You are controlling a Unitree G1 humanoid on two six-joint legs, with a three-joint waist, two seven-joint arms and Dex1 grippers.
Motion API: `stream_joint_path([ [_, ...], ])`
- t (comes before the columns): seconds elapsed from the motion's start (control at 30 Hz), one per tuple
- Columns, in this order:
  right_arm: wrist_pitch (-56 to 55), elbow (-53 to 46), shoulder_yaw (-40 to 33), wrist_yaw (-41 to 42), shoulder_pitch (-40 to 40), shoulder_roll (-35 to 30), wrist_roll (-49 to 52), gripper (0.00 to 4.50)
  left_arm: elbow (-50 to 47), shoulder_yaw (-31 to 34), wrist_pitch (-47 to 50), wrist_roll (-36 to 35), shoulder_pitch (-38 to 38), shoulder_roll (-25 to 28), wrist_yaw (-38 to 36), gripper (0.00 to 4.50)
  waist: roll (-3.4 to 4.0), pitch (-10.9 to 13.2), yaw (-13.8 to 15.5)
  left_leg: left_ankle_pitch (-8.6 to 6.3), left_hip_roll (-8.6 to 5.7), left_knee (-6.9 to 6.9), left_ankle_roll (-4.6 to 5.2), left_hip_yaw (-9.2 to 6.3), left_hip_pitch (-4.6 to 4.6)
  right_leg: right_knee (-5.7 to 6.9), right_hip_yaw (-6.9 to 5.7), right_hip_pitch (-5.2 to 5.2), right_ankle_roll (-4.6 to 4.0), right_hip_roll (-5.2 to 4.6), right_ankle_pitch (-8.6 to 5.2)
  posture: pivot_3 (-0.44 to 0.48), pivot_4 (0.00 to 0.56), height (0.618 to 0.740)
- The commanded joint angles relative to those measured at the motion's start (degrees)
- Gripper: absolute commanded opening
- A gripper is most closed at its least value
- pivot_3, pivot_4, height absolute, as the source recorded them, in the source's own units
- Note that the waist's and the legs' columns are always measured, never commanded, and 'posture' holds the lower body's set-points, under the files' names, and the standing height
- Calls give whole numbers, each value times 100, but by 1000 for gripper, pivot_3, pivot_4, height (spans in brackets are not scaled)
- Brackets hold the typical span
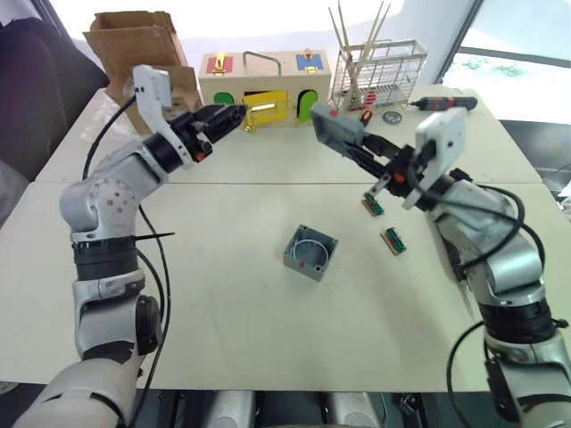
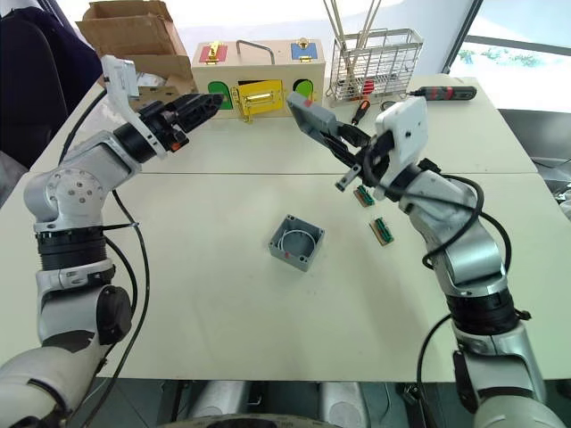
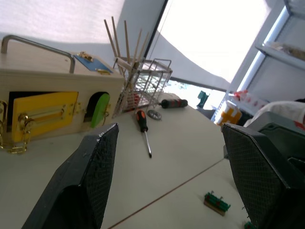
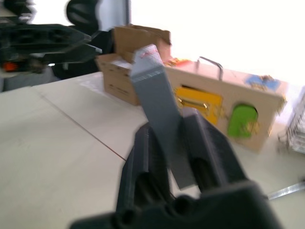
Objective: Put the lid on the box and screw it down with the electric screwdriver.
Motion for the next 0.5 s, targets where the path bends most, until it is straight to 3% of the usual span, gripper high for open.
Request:
stream_joint_path([
  [0.03, -2667, 392, -92, -433, 334, -396, -1660, 158, -218, -190, 109, -189, 184, 168, -547, 3479, 0, 0, -14, 0, 0, -1, 0, 2, 2, 0, 0, 1, 0, 0, 0, 0, 150, 730],
  [0.23, -5224, 1241, 108, -1308, 934, -545, -3375, 158, -573, -1257, -556, 555, 625, 459, -1318, 3479, 0, 0, -47, 1, 5, -2, -2, 4, 8, -3, 1, 4, -1, 4, 0, 0, 150, 730],
  [0.5, -5816, 2174, 432, -1832, 725, -144, -4244, 158, -607, -1753, -594, 563, 650, 524, -2096, 3479, 0, 0, -58, 2, 11, -1, -4, 7, 14, -4, 4, 9, -2, 9, -1, 0, 150, 730],
])
